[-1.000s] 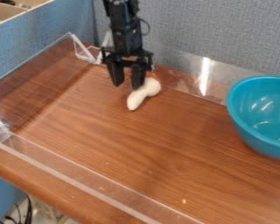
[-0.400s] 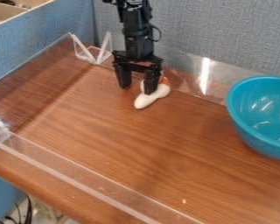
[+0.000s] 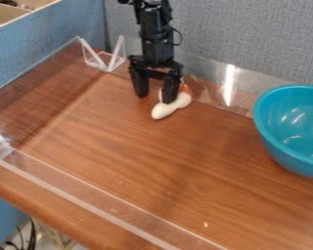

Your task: Put the mushroom in the blue bowl

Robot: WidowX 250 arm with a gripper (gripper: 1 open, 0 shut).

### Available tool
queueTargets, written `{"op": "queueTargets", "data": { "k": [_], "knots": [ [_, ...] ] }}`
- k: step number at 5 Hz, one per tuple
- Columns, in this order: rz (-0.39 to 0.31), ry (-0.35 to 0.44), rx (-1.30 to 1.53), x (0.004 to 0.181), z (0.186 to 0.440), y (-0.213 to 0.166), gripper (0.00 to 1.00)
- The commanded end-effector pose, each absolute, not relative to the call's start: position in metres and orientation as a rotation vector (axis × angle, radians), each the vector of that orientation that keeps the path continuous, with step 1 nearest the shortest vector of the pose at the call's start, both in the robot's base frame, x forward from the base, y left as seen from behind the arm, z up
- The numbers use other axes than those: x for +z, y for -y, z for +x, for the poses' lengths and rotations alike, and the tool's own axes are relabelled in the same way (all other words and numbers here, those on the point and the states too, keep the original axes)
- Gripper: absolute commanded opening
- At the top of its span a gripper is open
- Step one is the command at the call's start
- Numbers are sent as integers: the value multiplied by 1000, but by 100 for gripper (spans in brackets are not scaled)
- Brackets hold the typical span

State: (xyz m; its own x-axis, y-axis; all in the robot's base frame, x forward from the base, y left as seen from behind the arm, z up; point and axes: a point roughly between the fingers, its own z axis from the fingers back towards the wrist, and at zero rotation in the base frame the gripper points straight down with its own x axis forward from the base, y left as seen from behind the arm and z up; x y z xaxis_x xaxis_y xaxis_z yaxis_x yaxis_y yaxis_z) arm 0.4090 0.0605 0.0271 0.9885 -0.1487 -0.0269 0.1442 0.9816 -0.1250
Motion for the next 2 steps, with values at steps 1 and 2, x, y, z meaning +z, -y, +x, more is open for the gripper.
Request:
{"op": "queueTargets", "data": {
  "k": [1,2],
  "knots": [
    [-112,-31,-155,24,417,-54,100],
    [-110,-39,-138,21,417,-55,100]
  ]
}}
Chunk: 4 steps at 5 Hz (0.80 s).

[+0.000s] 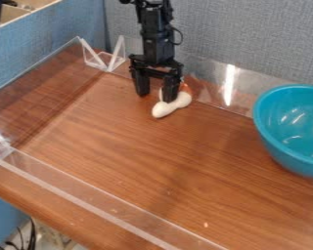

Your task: Put the mushroom in the blue bowl

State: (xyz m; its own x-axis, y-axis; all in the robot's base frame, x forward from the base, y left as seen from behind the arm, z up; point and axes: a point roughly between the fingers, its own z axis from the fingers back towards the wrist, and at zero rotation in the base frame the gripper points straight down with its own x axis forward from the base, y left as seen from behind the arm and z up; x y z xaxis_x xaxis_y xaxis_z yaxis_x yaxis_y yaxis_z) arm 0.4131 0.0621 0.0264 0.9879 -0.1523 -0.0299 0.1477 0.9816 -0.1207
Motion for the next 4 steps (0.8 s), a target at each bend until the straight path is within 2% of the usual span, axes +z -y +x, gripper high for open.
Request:
{"op": "queueTargets", "data": {
  "k": [1,4],
  "knots": [
    [-108,-46,-138,17,415,-52,100],
    [-100,-75,-228,16,413,-52,100]
  ]
}}
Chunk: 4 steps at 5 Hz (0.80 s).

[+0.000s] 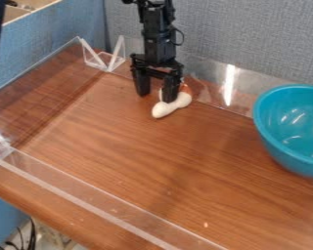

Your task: Put the mushroom in the blue bowl

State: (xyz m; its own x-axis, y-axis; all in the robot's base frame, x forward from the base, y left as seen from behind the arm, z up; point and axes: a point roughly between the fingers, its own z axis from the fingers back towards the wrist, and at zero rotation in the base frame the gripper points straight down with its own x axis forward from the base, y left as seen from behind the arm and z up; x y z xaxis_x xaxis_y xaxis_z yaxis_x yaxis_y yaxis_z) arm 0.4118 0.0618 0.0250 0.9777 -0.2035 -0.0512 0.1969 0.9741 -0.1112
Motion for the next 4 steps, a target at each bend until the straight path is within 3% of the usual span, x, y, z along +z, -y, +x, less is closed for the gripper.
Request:
{"op": "queueTargets", "data": {
  "k": [1,4],
  "knots": [
    [-100,-81,-219,13,411,-54,100],
    [-101,-97,-143,10,406,-36,100]
  ]
}}
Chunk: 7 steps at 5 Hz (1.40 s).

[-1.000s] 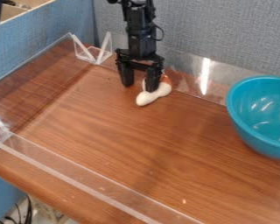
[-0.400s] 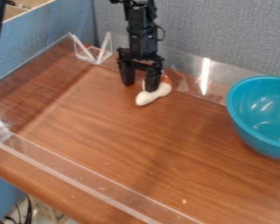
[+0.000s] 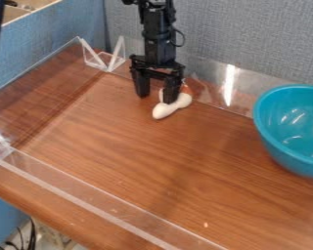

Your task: Put the mushroom in the blue bowl

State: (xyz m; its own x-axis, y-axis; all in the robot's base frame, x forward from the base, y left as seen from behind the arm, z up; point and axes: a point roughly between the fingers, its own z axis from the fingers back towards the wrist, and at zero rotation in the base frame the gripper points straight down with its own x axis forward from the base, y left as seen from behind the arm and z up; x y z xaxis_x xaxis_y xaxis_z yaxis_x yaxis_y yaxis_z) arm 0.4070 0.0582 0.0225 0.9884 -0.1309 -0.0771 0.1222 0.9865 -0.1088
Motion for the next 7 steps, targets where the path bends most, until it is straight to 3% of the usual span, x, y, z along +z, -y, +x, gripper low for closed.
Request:
{"op": "queueTargets", "data": {
  "k": [1,3,7],
  "knots": [
    [-102,-103,-107,11,406,-26,100],
    [-88,-128,-286,11,407,-15,100],
    [-108,-125,-341,14,411,-11,100]
  ]
}}
